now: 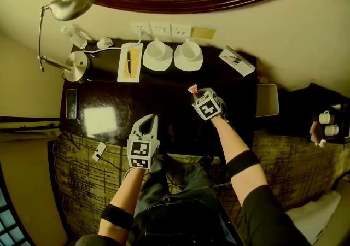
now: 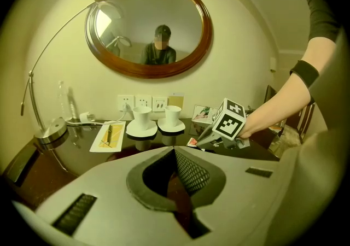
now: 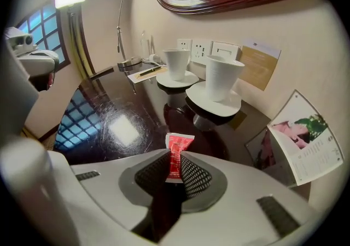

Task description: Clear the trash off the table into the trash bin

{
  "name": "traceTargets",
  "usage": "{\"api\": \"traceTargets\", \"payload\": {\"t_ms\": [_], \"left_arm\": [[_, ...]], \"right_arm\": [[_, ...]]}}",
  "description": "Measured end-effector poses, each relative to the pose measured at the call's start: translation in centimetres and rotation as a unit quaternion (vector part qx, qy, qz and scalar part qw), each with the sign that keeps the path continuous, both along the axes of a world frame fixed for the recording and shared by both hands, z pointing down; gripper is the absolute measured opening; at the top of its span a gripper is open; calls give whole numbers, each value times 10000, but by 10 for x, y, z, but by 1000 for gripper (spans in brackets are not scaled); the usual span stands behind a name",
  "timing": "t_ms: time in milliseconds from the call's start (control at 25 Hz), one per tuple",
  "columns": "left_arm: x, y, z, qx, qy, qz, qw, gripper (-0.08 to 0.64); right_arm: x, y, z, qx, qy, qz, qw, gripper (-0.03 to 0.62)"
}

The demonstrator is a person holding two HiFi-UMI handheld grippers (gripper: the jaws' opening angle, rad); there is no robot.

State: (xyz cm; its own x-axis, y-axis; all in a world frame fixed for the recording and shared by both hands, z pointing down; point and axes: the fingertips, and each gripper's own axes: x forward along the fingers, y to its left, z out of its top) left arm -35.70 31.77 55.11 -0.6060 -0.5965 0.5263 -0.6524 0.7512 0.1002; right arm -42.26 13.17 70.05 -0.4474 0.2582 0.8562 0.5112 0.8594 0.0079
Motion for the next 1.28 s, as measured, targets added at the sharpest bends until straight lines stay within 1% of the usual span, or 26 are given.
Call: {"api": "traceTargets", "payload": {"t_ms": [160, 320, 440, 600, 760, 880, 1000, 1120, 1280], "left_arm": [[1, 2, 1, -11, 12, -10, 10000, 3], [0, 0, -1, -14, 0, 34, 10000, 3], [-1, -3, -8, -3, -11, 77, 10000, 3], [-5, -4, -22, 23, -69, 79, 9999, 3], [-7, -11, -42, 136, -150, 191, 9996, 3], [-8, -12, -56, 185, -226, 277, 9992, 3], [-7, -9, -70, 243, -320, 298, 9987, 3], [-4, -5, -85, 319, -402, 333, 9981, 3], [1, -1, -98, 348, -500, 397, 9974, 3]], "right_arm": [[-1, 1, -14, -49, -184, 45, 9998, 69], [5, 7, -37, -271, -340, 117, 9990, 69], [9, 11, -68, -517, -542, 245, 9969, 69], [16, 20, -120, -811, -956, 288, 9917, 69], [29, 27, -176, -1235, -1452, 368, 9810, 70], [39, 31, -215, -1497, -1885, 421, 9697, 71], [57, 37, -245, -1719, -2231, 504, 9582, 71], [79, 43, -259, -1885, -2413, 677, 9495, 71], [96, 50, -269, -1968, -2542, 752, 9439, 72]]}}
